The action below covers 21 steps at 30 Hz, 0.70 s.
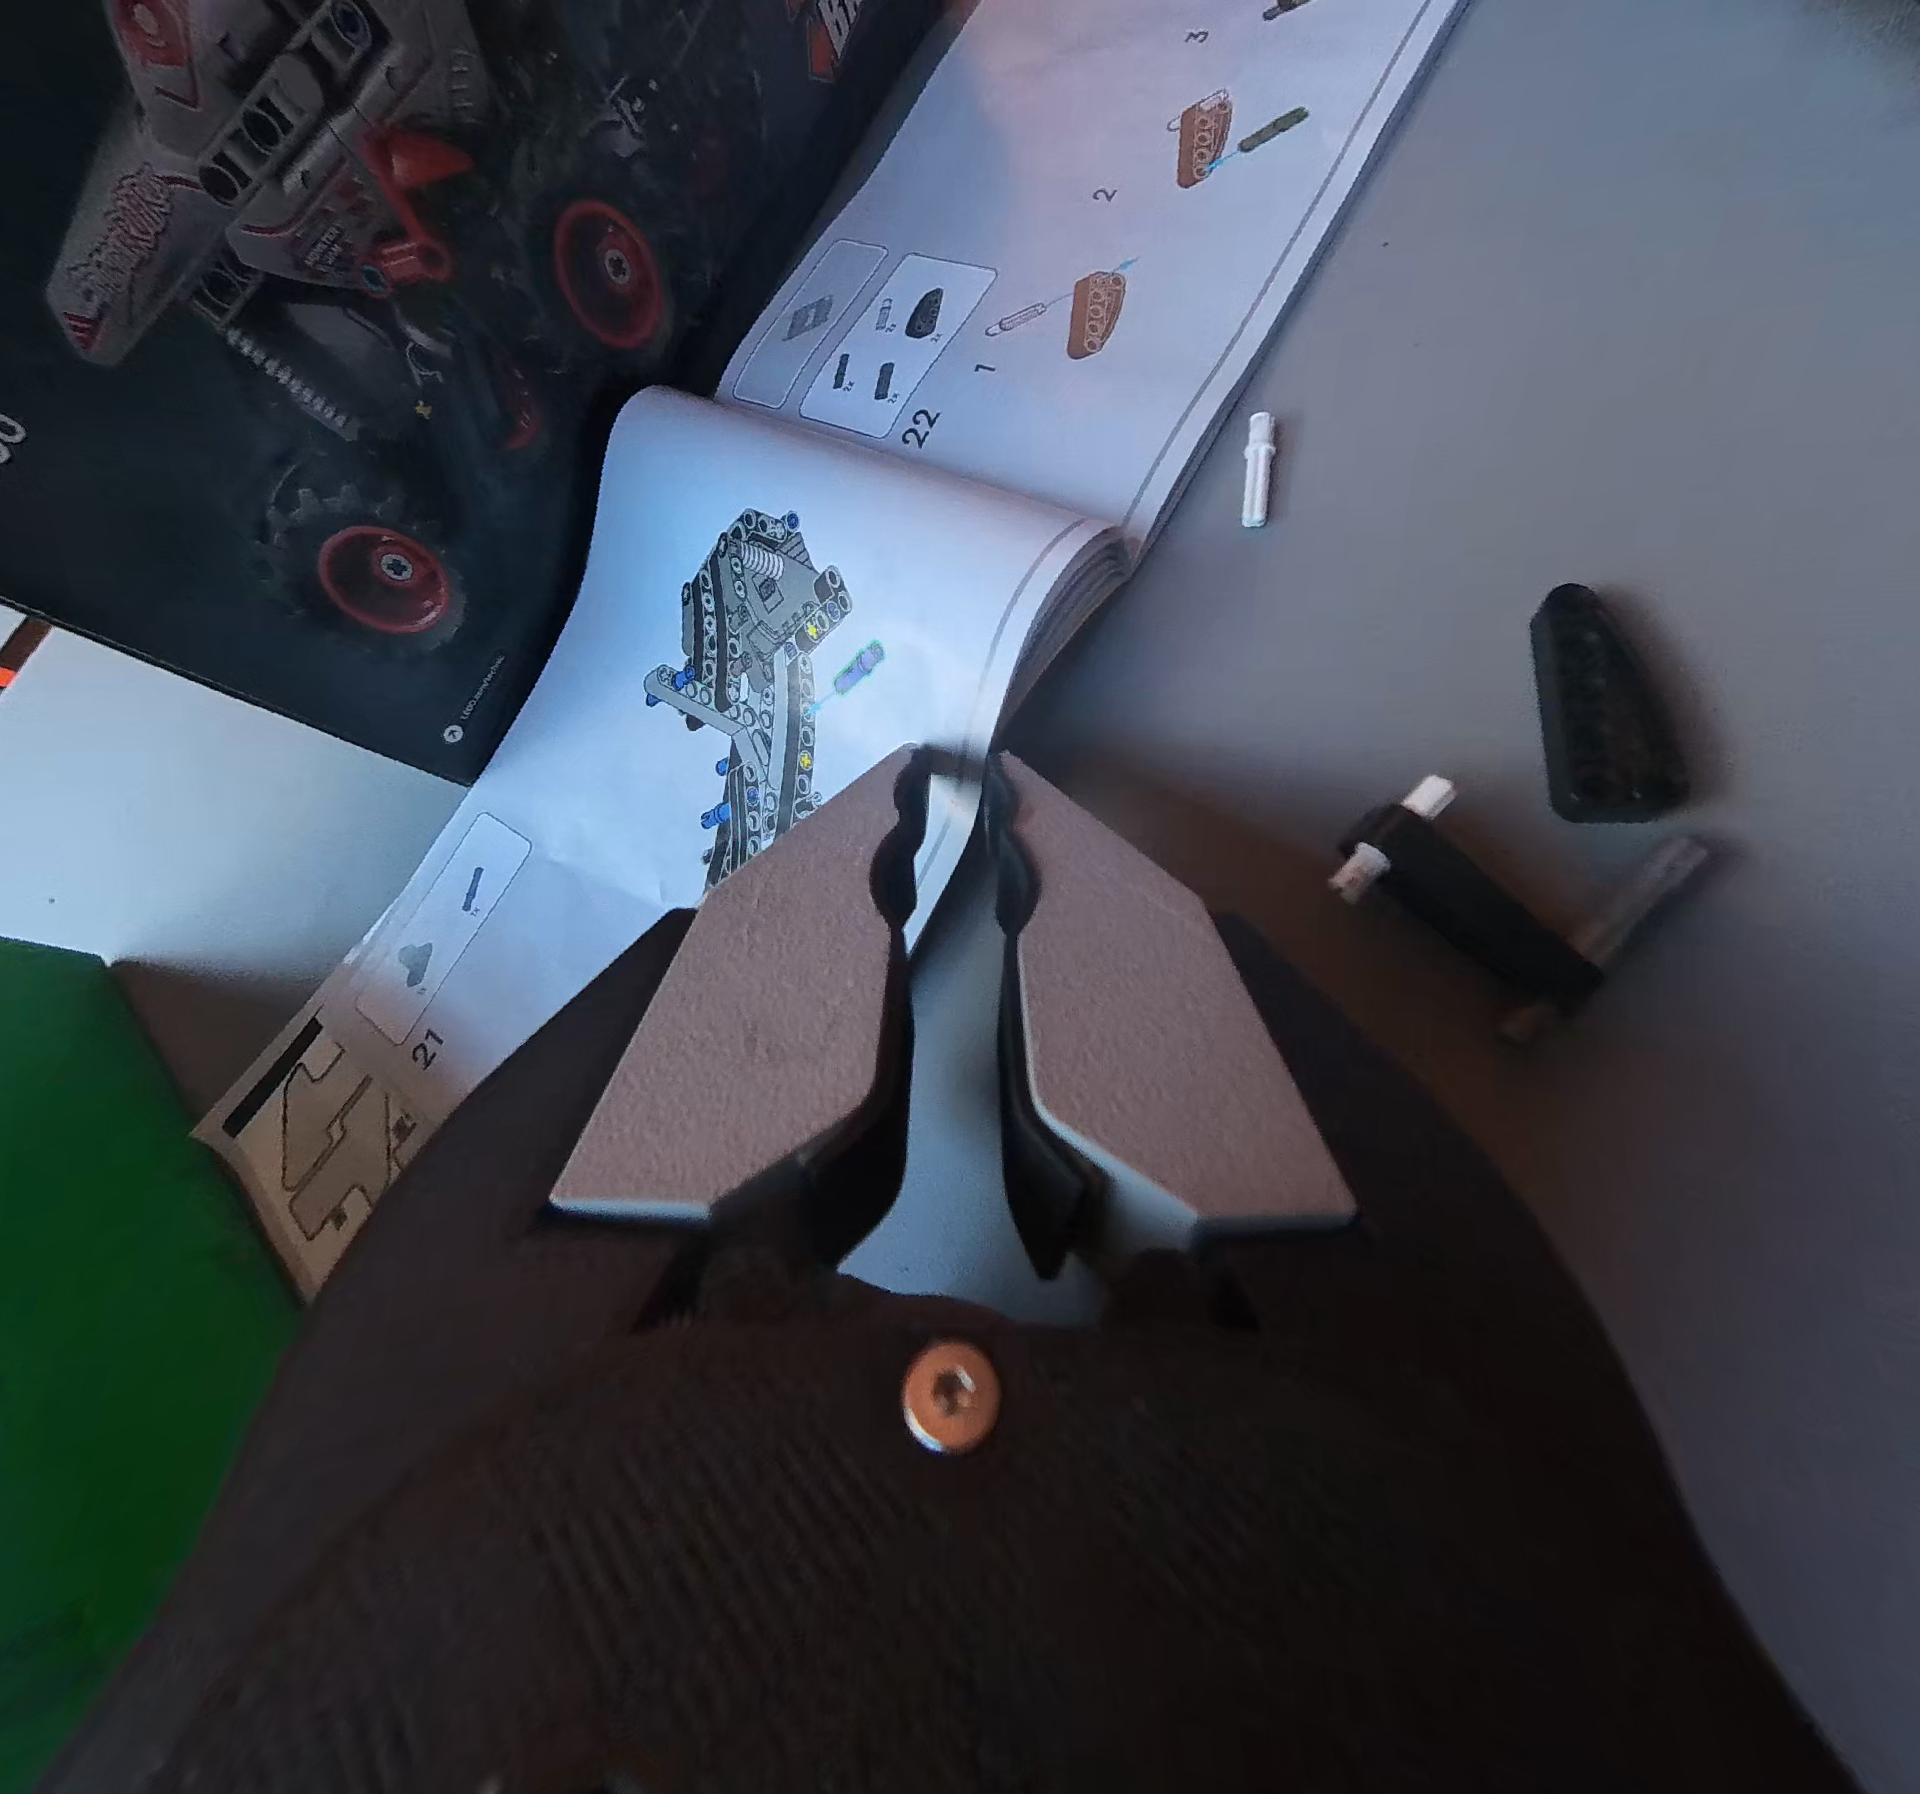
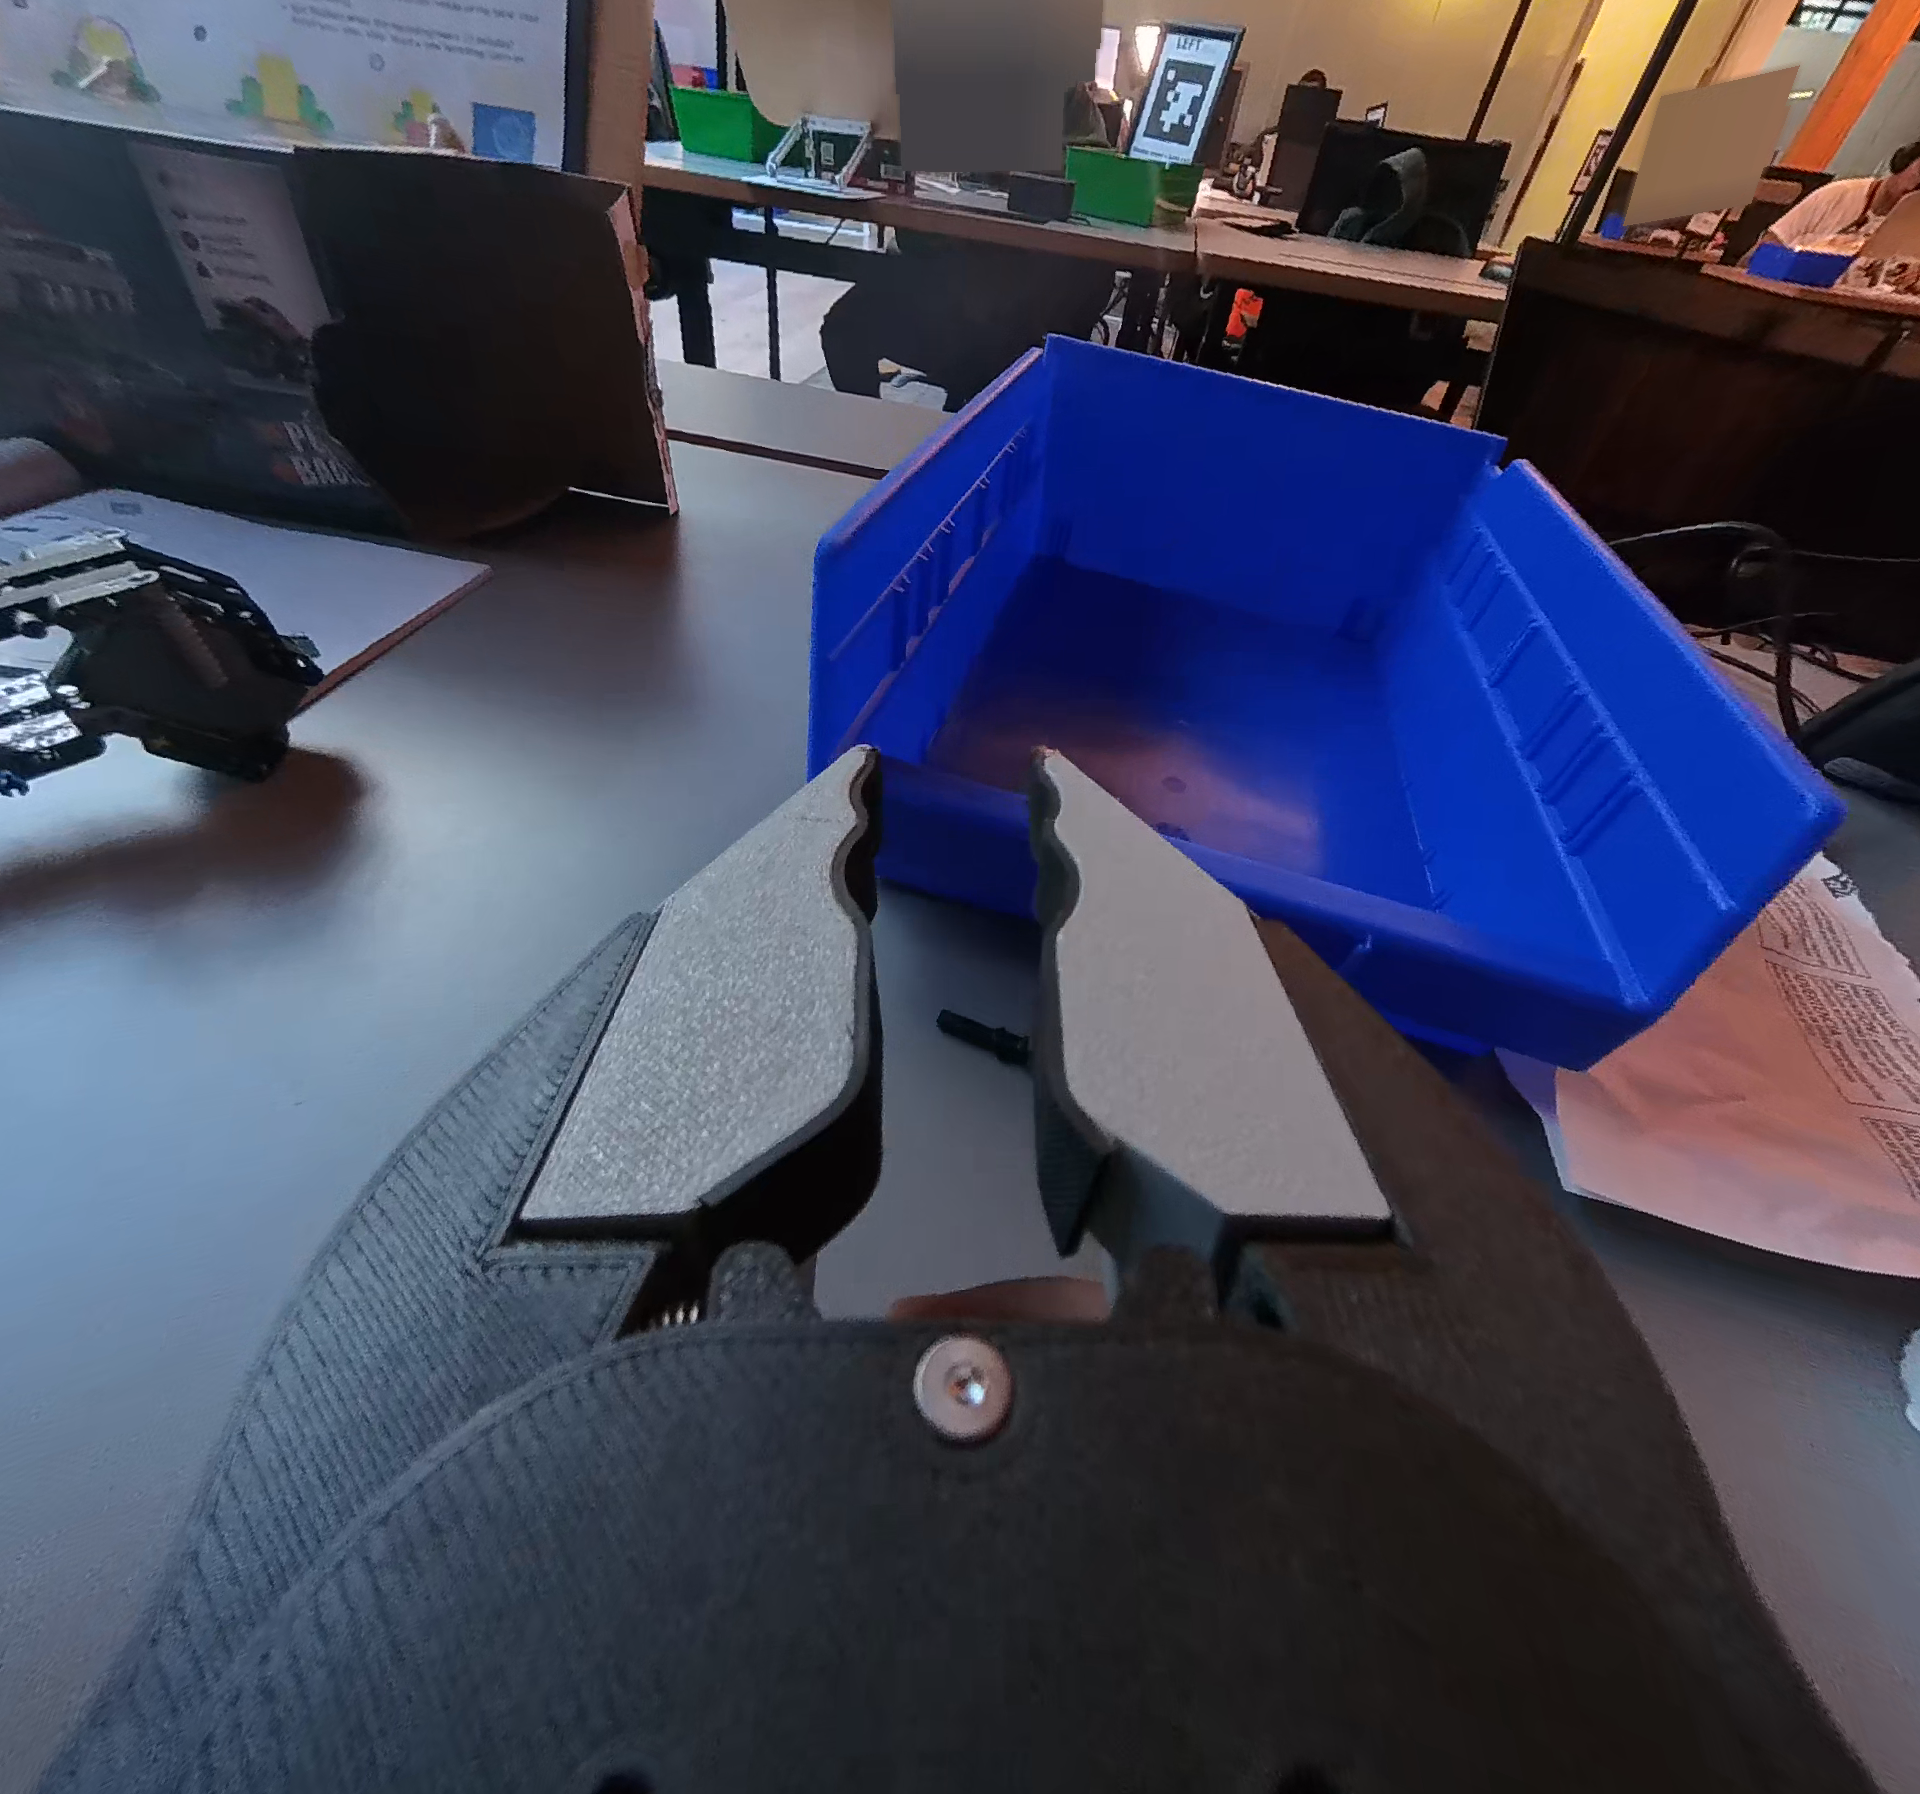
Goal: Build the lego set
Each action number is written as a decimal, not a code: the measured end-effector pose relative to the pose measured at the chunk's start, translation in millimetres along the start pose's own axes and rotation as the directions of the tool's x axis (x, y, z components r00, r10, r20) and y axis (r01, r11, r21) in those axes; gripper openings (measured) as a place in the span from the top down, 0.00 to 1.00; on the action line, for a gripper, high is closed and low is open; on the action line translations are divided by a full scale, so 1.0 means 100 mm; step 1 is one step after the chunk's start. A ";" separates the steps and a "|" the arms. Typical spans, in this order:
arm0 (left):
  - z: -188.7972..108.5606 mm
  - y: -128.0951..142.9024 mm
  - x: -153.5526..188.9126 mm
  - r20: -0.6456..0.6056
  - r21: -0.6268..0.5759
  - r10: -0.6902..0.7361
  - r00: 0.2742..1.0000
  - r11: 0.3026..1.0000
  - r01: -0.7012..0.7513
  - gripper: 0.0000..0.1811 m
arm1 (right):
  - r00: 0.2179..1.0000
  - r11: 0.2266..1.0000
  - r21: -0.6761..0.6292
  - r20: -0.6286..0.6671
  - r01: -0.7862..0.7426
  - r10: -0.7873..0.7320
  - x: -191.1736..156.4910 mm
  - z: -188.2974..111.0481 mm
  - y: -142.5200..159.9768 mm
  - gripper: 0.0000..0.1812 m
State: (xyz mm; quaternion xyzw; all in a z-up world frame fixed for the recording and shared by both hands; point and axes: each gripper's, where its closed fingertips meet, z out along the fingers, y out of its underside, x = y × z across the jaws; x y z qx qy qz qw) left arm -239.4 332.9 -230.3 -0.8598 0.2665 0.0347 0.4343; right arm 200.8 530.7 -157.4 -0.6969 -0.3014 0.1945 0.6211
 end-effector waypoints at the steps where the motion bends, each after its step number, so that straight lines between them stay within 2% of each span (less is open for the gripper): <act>1: 0.00 0.00 0.00 -0.001 0.001 -0.001 1.000 1.000 0.001 0.96 | 1.000 1.000 -0.002 0.000 0.001 -0.001 0.00 0.00 0.00 0.86; 21: -0.01 -0.01 0.00 0.001 0.007 -0.001 1.000 1.000 0.001 0.97 | 1.000 1.000 0.001 0.003 -0.002 0.002 -0.01 0.00 0.00 0.87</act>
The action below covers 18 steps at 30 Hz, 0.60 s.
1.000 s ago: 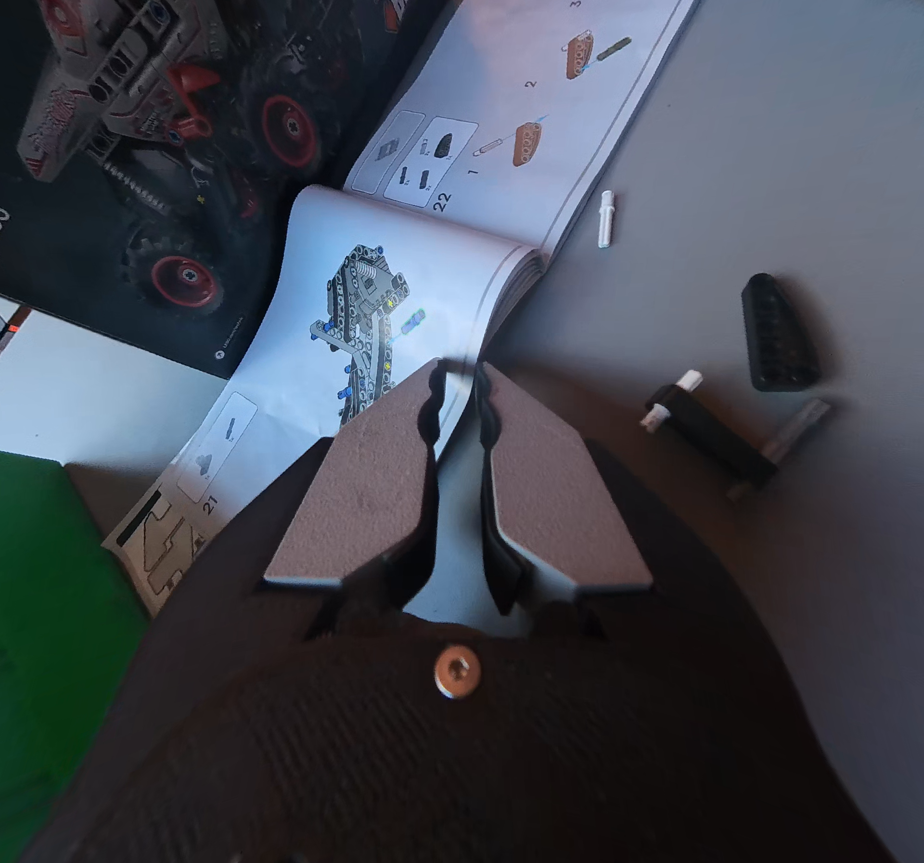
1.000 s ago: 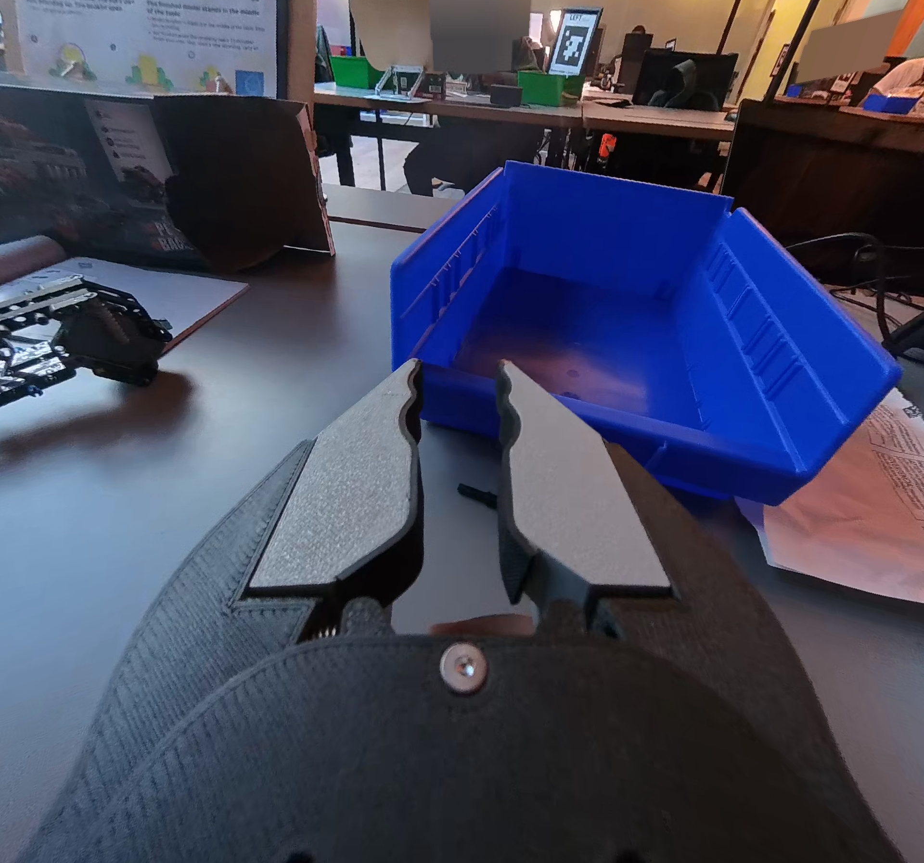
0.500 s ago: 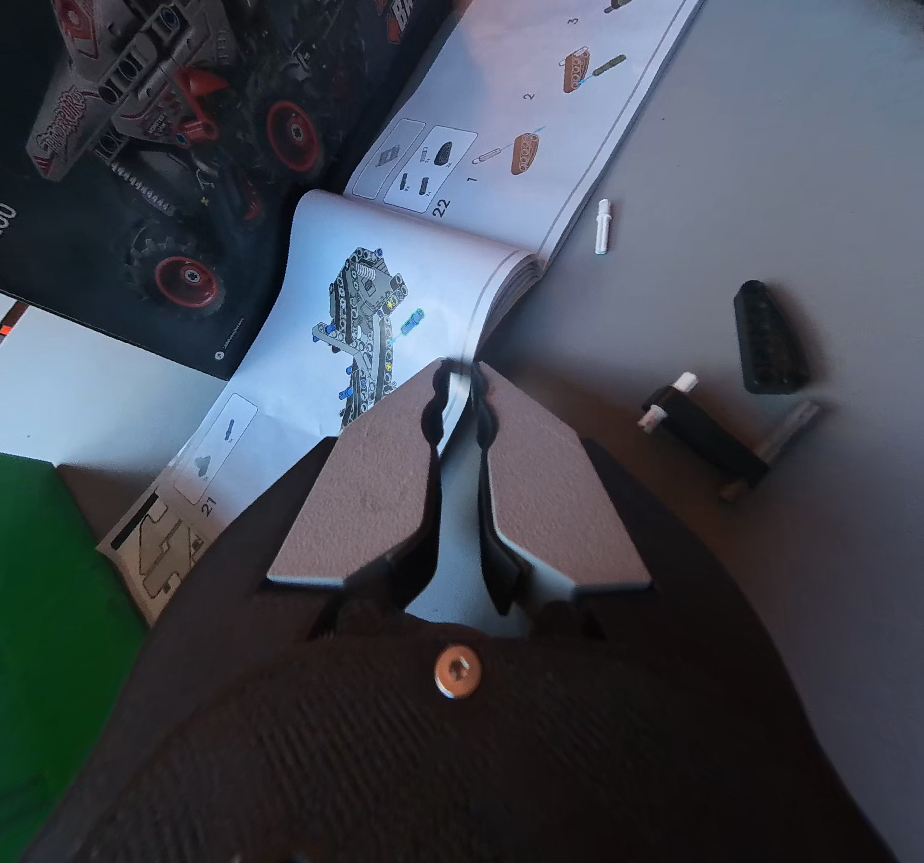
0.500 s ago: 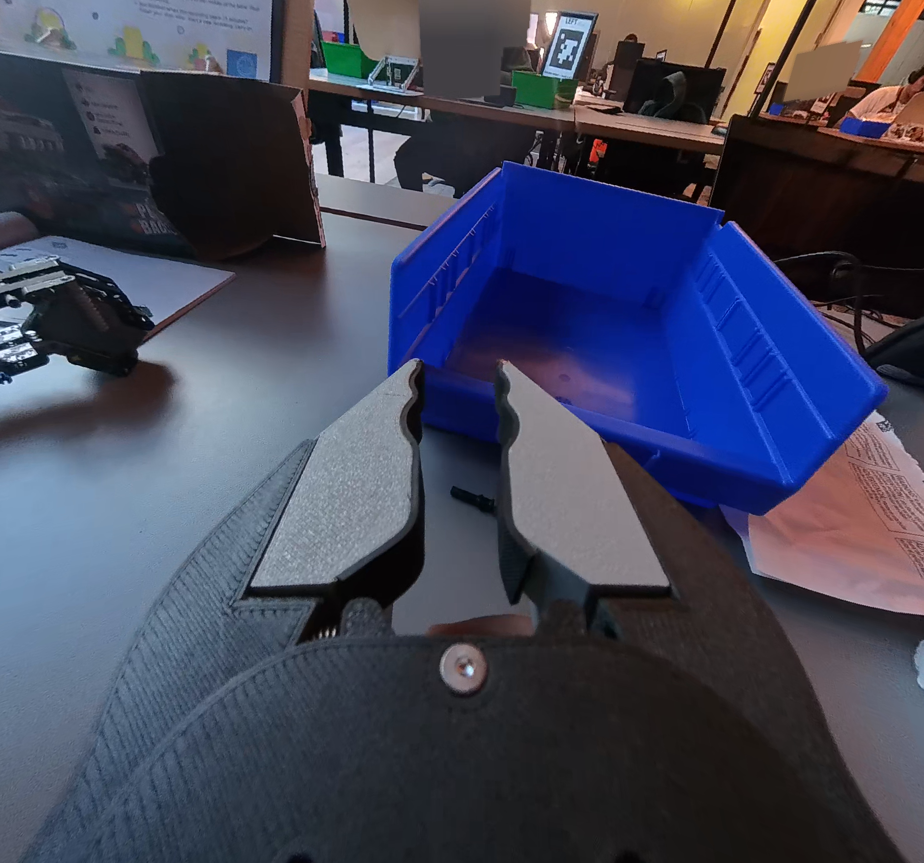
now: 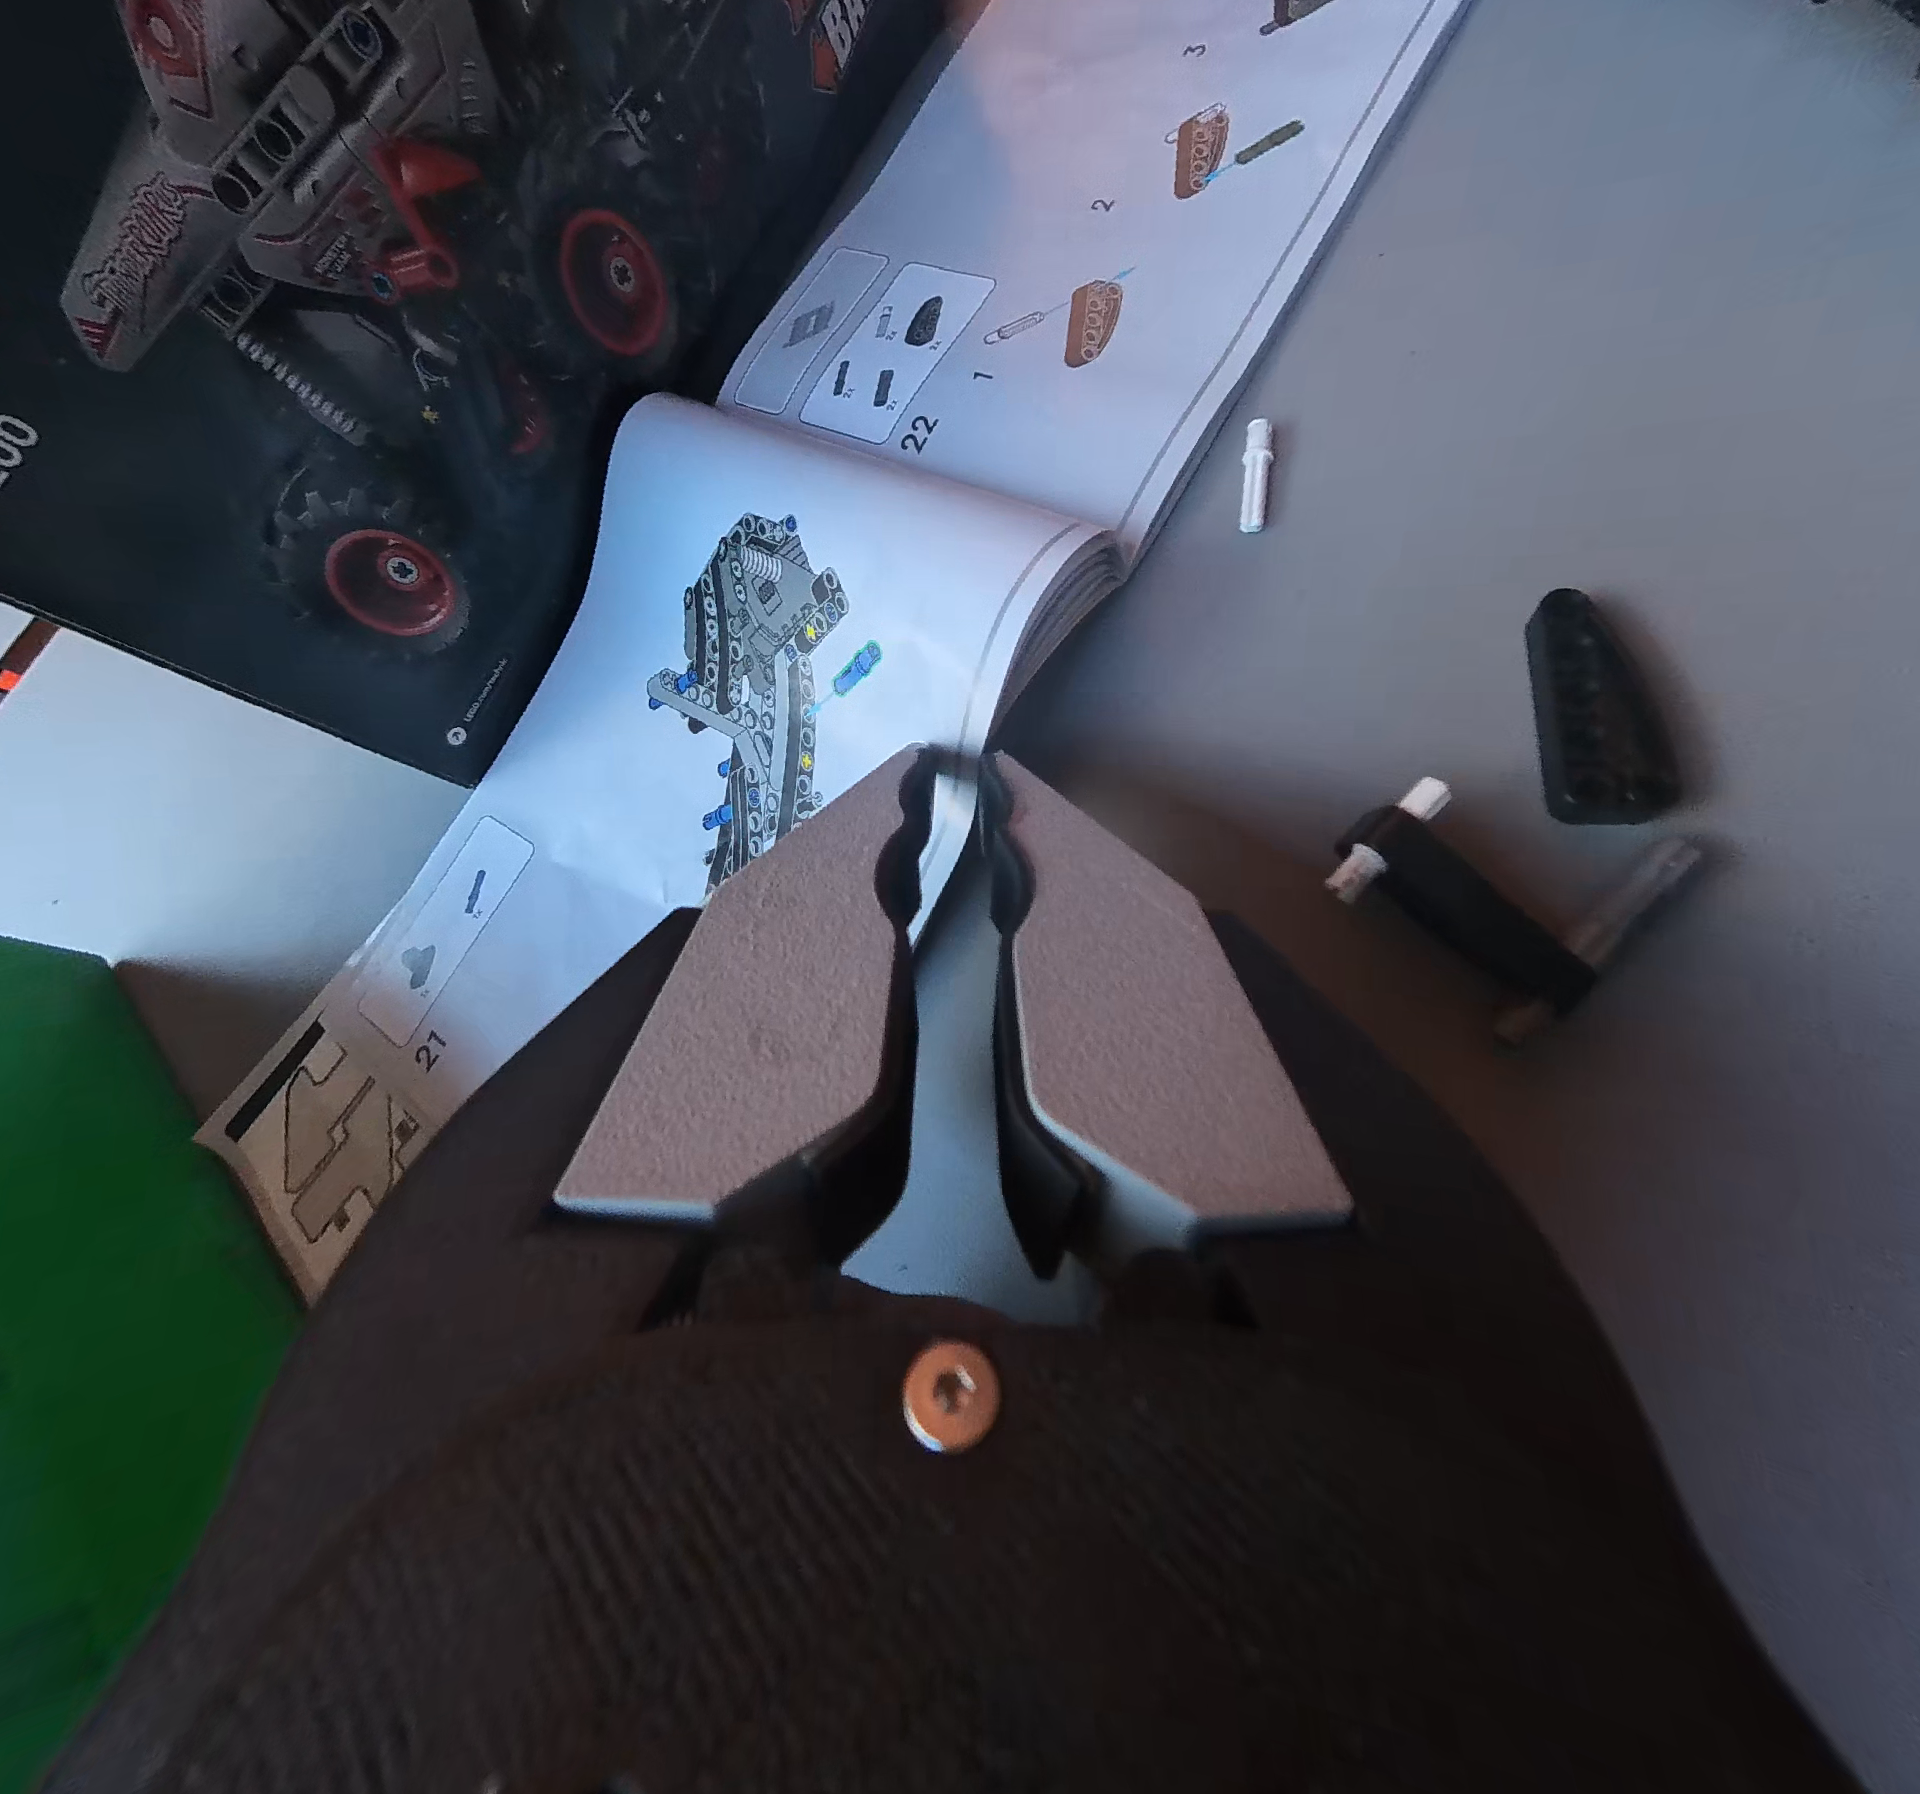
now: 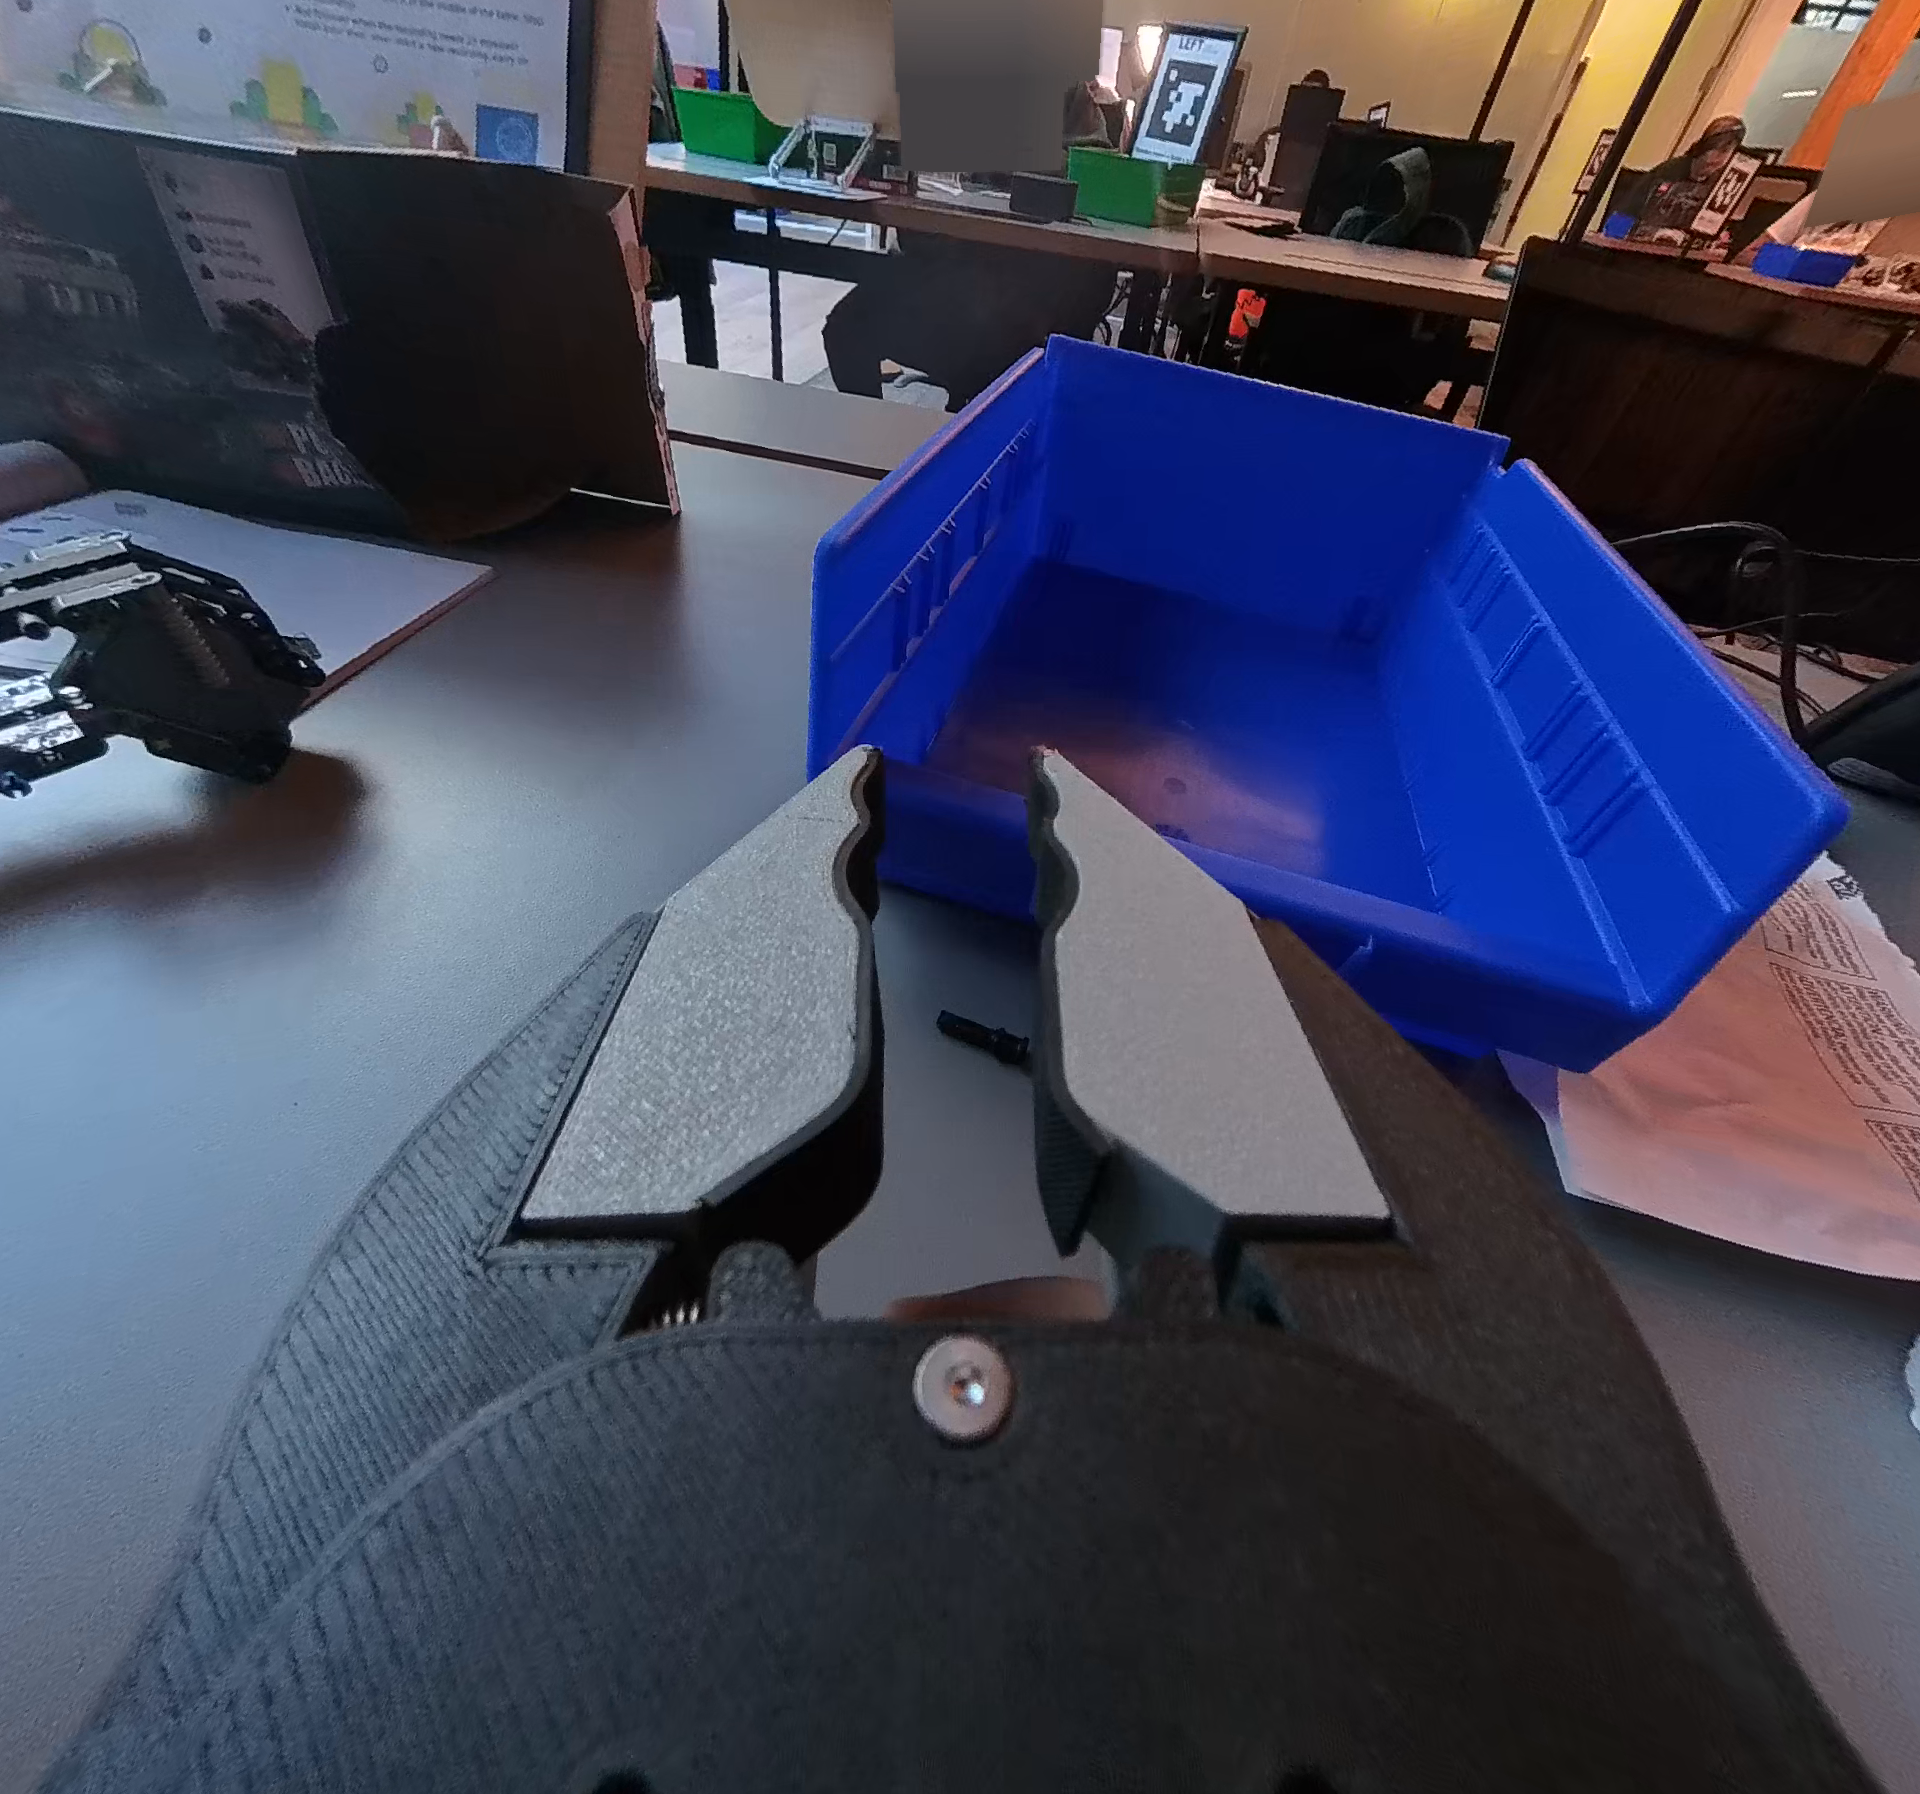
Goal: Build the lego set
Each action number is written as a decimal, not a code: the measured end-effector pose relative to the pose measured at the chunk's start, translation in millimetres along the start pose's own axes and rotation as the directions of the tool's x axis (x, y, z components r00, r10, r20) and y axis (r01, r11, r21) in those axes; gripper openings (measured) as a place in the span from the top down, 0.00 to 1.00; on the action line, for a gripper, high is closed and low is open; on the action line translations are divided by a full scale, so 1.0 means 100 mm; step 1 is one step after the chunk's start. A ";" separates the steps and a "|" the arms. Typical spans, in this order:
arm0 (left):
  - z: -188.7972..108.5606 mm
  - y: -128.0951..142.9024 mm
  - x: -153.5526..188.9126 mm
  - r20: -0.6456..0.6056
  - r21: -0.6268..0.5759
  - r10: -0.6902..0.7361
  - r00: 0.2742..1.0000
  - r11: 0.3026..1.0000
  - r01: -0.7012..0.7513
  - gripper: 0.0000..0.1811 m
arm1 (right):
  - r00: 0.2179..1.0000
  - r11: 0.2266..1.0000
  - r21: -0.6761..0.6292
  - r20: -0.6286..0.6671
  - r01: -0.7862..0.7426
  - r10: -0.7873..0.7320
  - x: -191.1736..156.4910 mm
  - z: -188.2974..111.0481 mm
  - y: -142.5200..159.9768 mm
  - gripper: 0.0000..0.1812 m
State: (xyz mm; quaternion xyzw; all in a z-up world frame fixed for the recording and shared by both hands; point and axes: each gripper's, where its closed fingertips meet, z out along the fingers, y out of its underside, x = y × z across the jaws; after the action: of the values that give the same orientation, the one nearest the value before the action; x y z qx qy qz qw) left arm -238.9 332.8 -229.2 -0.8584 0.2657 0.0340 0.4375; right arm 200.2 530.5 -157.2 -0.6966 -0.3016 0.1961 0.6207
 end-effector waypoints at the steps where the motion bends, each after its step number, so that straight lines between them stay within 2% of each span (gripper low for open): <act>1: 0.00 0.00 0.00 -0.001 0.000 0.000 1.000 1.000 0.000 0.97 | 1.000 1.000 -0.001 0.001 0.000 0.000 0.00 0.00 0.00 0.87; 12: 0.00 -0.02 -0.01 -0.002 -0.018 -0.002 1.000 1.000 0.002 0.99 | 1.000 1.000 0.000 0.008 -0.004 0.004 -0.01 0.00 0.00 0.87; 15: -0.12 -0.20 -0.13 0.062 -0.031 0.049 0.997 0.998 -0.048 1.00 | 1.000 1.000 0.003 0.017 -0.006 0.006 -0.02 0.00 -0.01 0.87; 18: -0.18 -0.38 -0.18 0.026 -0.094 0.076 0.997 0.993 -0.074 1.00 | 0.999 1.000 0.007 0.032 -0.003 0.003 -0.05 0.00 -0.01 0.87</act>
State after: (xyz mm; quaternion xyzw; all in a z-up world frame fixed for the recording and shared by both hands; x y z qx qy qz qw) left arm -238.9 344.8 -185.7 -0.8667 0.2893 0.0757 0.3993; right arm 196.5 527.1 -156.5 -0.6916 -0.3097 0.2091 0.6181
